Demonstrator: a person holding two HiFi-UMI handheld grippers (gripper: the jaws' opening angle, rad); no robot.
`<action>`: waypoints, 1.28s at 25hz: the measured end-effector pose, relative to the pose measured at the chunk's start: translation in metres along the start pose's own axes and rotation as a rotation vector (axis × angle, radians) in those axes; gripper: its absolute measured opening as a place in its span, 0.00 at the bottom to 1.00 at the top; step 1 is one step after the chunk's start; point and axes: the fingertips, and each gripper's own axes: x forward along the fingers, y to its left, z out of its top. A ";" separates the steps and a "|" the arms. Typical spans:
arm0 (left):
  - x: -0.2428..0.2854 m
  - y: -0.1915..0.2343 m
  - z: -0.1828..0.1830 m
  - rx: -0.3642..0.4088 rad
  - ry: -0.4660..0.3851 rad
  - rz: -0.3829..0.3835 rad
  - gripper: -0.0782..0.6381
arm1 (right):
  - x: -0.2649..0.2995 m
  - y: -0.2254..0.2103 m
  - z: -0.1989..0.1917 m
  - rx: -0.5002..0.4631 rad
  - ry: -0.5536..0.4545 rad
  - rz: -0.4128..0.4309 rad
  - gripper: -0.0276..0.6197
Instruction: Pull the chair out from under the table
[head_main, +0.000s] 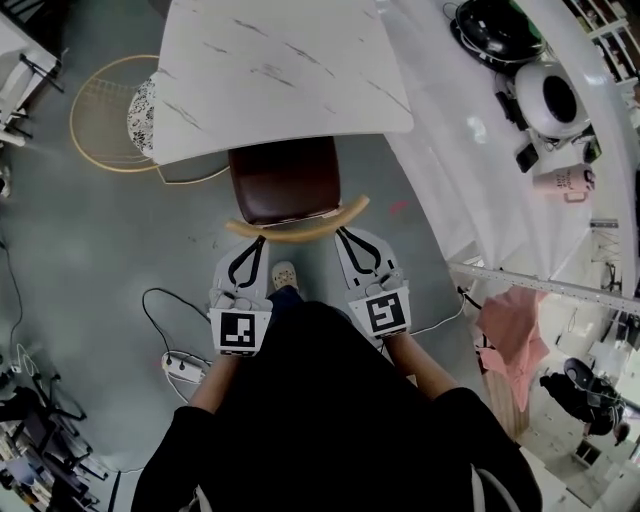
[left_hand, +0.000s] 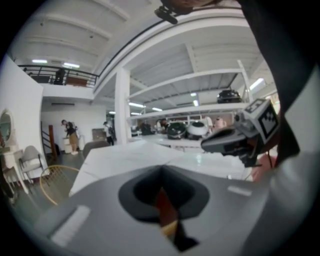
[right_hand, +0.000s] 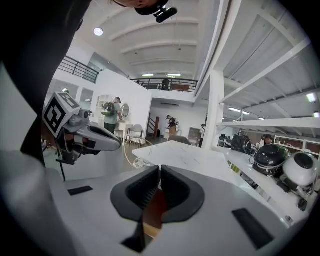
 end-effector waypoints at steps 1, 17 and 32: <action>0.005 0.001 -0.005 0.003 0.013 -0.008 0.12 | 0.003 -0.001 -0.008 0.002 0.021 0.008 0.08; 0.042 -0.015 -0.119 -0.013 0.374 -0.139 0.27 | 0.022 -0.001 -0.116 -0.059 0.323 0.274 0.08; 0.069 -0.033 -0.220 0.396 0.675 -0.396 0.52 | 0.040 0.014 -0.214 -0.293 0.607 0.482 0.34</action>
